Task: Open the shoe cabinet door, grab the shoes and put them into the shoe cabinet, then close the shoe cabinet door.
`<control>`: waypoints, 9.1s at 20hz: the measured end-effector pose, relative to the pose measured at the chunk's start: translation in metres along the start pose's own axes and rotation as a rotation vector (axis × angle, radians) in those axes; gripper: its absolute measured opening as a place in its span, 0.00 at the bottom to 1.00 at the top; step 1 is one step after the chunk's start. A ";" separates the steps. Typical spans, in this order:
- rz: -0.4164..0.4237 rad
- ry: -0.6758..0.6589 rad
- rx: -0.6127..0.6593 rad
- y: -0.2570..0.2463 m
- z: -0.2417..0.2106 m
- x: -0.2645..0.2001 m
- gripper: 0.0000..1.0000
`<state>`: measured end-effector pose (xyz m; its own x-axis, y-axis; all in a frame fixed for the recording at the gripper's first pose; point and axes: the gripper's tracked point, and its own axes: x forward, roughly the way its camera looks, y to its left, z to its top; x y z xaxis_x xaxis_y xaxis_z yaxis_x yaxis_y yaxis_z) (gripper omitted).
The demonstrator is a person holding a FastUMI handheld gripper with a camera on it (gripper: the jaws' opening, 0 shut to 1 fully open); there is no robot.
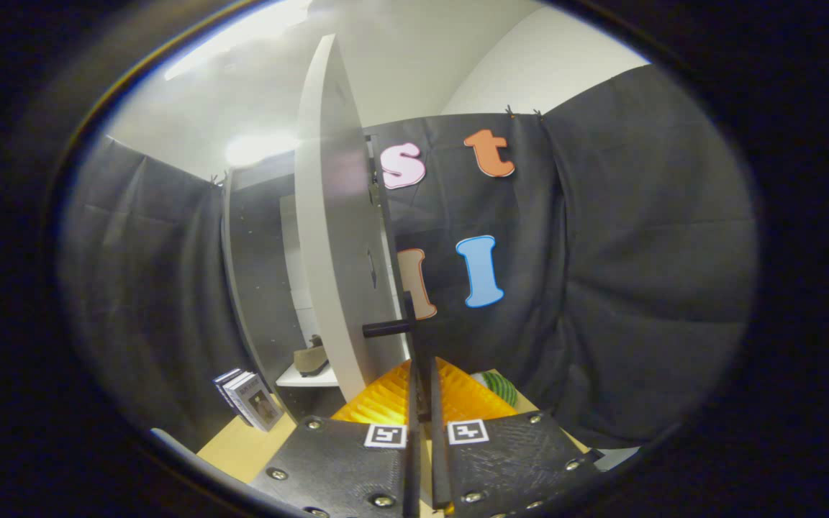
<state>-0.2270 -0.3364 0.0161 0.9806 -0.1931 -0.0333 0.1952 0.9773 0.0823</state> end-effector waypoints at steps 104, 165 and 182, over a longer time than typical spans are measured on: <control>-0.129 0.377 -0.184 0.225 -0.217 0.219 0.08; 0.005 0.349 -0.199 0.253 -0.127 0.323 0.21; -0.066 0.097 -0.123 0.224 -0.046 0.129 0.21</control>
<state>-0.0571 -0.1389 -0.0153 0.9584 -0.2535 -0.1311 0.2496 0.9673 -0.0460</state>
